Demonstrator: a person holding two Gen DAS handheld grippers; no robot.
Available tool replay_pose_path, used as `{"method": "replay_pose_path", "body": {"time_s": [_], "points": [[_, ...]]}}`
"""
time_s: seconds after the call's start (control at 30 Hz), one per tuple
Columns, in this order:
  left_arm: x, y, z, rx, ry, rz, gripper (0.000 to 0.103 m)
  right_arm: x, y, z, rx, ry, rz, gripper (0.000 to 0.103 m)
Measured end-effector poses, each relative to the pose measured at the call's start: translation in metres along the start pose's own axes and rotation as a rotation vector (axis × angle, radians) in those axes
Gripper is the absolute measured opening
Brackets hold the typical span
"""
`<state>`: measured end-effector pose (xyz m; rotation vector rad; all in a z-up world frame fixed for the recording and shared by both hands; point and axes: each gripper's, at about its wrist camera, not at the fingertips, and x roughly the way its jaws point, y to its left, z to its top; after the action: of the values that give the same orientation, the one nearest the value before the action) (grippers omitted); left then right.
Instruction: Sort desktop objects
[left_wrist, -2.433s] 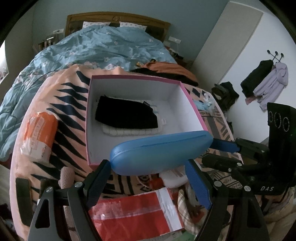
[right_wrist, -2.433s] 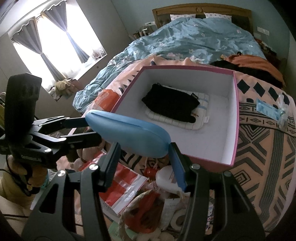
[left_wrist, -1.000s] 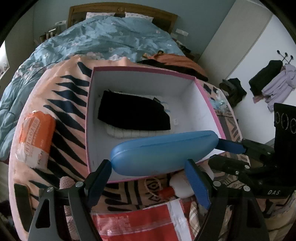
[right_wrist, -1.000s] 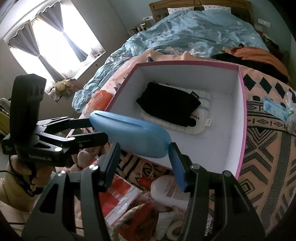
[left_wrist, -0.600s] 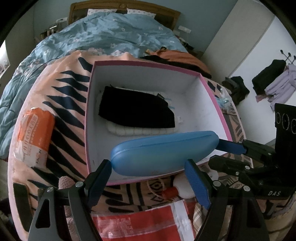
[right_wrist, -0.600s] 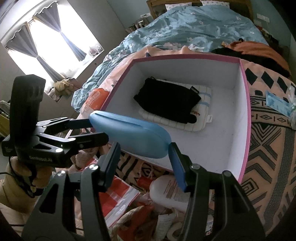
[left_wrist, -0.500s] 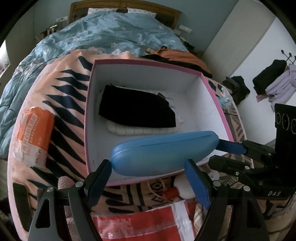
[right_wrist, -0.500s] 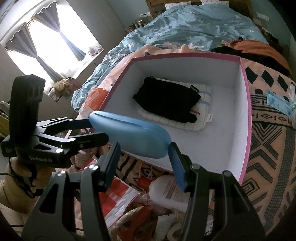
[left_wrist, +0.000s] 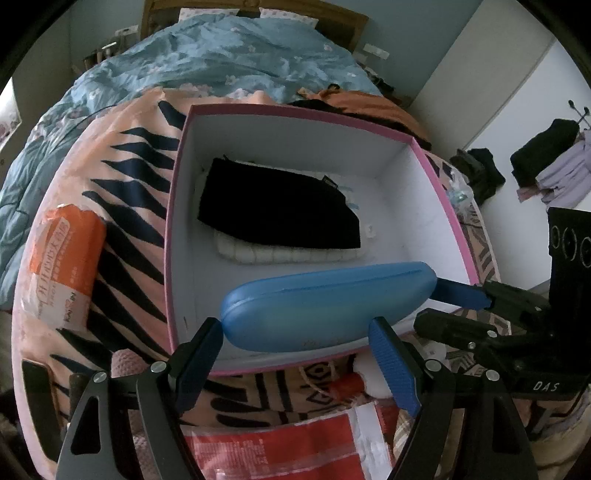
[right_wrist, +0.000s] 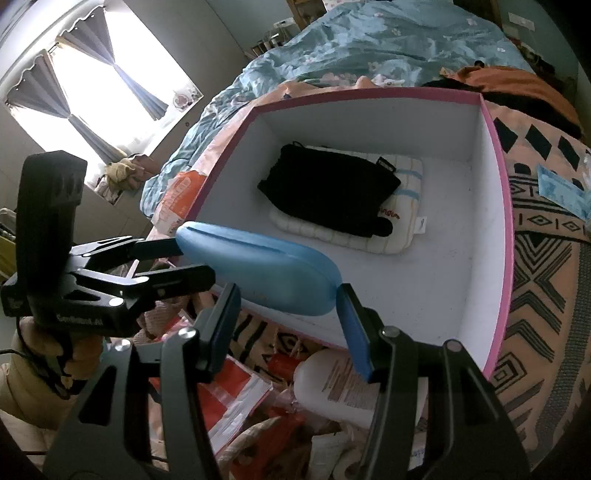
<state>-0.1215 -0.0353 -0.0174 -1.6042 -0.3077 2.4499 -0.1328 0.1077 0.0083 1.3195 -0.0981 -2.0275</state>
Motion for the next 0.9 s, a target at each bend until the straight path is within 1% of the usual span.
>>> {"method": "replay_pose_path", "body": {"time_s": [0.3, 0.47, 0.9], "points": [[0.008, 0.001, 0.0, -0.004, 0.022, 0.016, 0.082, 0.009, -0.006, -0.001, 0.016, 0.02, 0.005, 0.057], [0.016, 0.003, 0.0, -0.011, 0.051, 0.031, 0.082, 0.016, -0.011, -0.001, 0.033, 0.037, 0.009, 0.057], [0.032, 0.002, 0.005, -0.001, 0.096, 0.086, 0.081, 0.036, -0.018, 0.001, 0.049, 0.086, -0.011, 0.057]]}}
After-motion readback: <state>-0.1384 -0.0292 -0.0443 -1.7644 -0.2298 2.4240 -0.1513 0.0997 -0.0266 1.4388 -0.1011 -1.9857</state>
